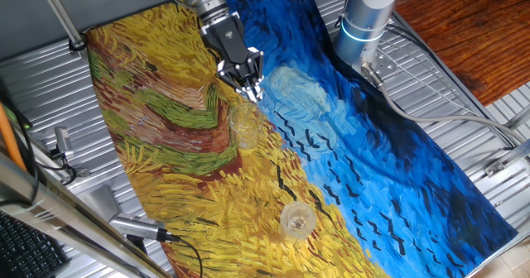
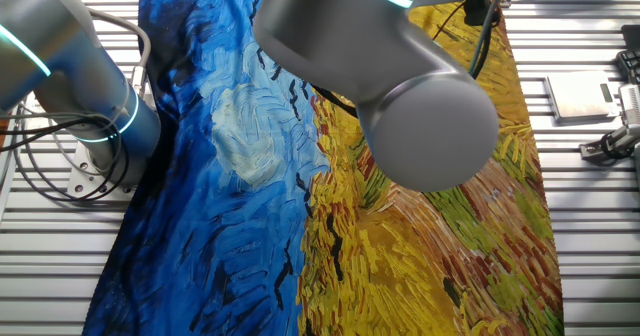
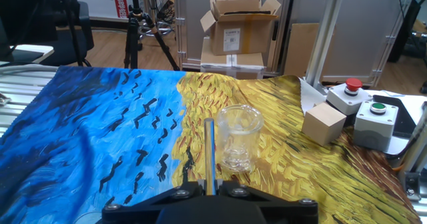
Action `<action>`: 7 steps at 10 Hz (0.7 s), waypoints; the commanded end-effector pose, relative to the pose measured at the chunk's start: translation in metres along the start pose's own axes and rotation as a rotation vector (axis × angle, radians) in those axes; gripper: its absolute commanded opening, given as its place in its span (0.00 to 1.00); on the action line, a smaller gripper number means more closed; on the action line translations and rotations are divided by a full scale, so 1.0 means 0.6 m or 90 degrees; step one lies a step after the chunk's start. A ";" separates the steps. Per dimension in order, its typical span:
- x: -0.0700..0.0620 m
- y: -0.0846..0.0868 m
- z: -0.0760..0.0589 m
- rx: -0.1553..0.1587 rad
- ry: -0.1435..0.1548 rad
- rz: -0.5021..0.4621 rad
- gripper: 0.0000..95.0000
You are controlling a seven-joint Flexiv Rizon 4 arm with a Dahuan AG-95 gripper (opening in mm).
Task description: Stir the beaker with a glass rod
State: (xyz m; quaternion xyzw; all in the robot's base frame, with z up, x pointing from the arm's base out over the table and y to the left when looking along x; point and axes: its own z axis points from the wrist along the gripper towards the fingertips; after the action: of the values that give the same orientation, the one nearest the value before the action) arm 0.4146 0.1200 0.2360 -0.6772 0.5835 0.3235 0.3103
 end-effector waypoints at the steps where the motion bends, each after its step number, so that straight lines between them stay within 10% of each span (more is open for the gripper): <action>1: 0.001 0.006 0.000 0.003 -0.005 0.001 0.00; 7: -0.001 0.010 0.000 0.006 -0.007 -0.002 0.00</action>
State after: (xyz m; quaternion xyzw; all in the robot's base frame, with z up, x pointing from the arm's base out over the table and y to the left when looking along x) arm 0.4085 0.1195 0.2360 -0.6754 0.5816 0.3240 0.3171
